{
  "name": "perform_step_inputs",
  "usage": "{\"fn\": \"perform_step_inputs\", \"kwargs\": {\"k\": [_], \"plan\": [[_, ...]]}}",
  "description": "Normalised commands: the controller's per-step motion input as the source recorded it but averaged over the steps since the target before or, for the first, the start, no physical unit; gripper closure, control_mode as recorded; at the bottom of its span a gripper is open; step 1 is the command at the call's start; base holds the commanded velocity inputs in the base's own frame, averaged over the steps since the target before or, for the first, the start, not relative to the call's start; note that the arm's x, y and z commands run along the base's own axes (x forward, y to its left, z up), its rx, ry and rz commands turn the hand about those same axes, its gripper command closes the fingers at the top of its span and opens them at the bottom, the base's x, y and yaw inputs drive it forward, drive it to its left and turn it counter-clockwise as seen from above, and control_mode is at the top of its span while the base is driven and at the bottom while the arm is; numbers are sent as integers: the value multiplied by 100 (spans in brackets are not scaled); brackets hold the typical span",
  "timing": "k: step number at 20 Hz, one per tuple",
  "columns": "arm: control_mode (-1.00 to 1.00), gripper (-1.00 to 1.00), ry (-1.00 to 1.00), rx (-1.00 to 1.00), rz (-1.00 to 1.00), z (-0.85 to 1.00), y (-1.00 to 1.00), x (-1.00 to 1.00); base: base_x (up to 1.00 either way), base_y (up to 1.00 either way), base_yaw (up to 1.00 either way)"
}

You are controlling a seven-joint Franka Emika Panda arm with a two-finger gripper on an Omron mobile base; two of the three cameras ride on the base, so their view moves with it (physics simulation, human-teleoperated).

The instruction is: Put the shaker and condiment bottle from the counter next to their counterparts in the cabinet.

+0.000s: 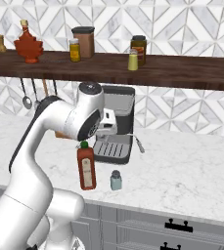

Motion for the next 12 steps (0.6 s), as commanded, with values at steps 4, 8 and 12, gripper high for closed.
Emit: {"fn": "perform_step_inputs", "kwargs": {"k": [4,8,12], "plan": [[-100,-100,-1,0,30,-38,-40,-37,0,0,0],[-100,-100,-1,1,42,-39,-21,-11,0,0,0],[-100,-100,-10,8,49,-19,-22,0,0,0,0]]}}
